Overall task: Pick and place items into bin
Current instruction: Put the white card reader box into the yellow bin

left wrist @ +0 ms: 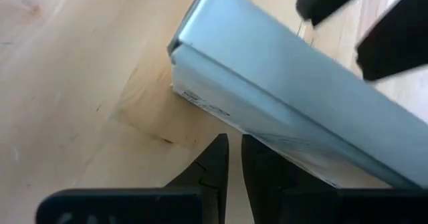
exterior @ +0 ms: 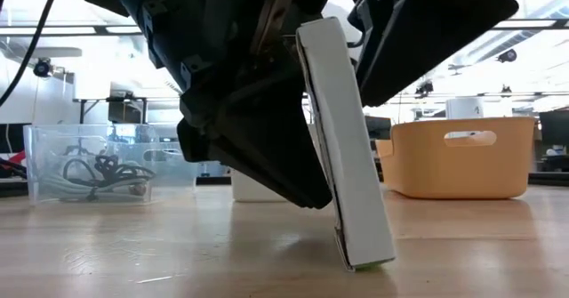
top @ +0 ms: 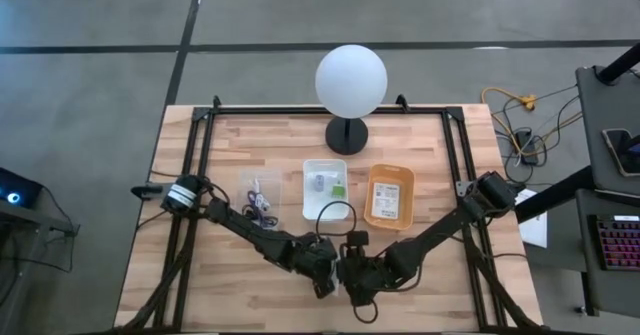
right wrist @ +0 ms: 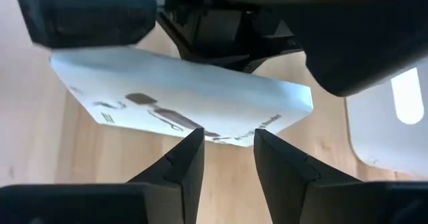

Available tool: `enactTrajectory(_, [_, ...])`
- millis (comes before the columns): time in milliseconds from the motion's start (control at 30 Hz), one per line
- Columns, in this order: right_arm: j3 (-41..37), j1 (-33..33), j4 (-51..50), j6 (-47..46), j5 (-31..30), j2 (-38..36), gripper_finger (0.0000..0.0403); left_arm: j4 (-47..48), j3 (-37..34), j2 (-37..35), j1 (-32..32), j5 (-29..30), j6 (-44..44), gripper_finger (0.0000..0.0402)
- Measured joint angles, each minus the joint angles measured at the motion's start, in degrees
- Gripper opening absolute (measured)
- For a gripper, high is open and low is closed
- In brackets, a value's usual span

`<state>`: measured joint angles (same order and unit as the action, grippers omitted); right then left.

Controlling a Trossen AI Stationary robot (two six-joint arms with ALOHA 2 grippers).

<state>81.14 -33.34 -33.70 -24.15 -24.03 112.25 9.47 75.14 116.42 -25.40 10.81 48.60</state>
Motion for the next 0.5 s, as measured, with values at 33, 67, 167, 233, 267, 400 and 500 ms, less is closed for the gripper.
enactTrajectory(33, [0.00, 0.00, -0.33, 1.11, -0.02, 0.00, 0.0118, 0.02, -0.04, 0.00, 0.00, 0.00, 0.00, 0.0026])
enactTrajectory(67, [0.00, 0.00, -0.43, 2.34, -0.02, 0.00, 0.0118, 0.03, -0.07, -0.03, 0.00, 0.00, 0.00, 0.0026])
enactTrajectory(167, [-0.04, -0.04, -0.43, 8.91, -0.02, -0.22, 0.0118, 0.00, -0.07, -0.25, -0.09, 0.00, -0.22, 0.0026])
enactTrajectory(233, [-0.04, -0.25, -0.39, 15.07, -0.30, -0.51, 0.0118, -0.02, -0.07, -0.33, -0.09, 0.00, -1.24, 0.0026])
enactTrajectory(267, [-0.04, -0.26, -0.39, 18.08, -0.44, -0.59, 0.0118, -0.02, -0.07, -0.33, -0.09, 0.00, -1.39, 0.0026])
enactTrajectory(400, [-0.04, -0.24, -0.41, 27.61, -0.59, -0.69, 0.0119, -0.47, -0.07, -0.33, -0.13, 0.43, -1.80, 0.0026])
enactTrajectory(500, [-0.04, 0.00, -1.13, 29.89, -3.43, -1.14, 0.0129, -3.65, -0.07, -0.33, -0.60, 1.95, -4.52, 0.0026])
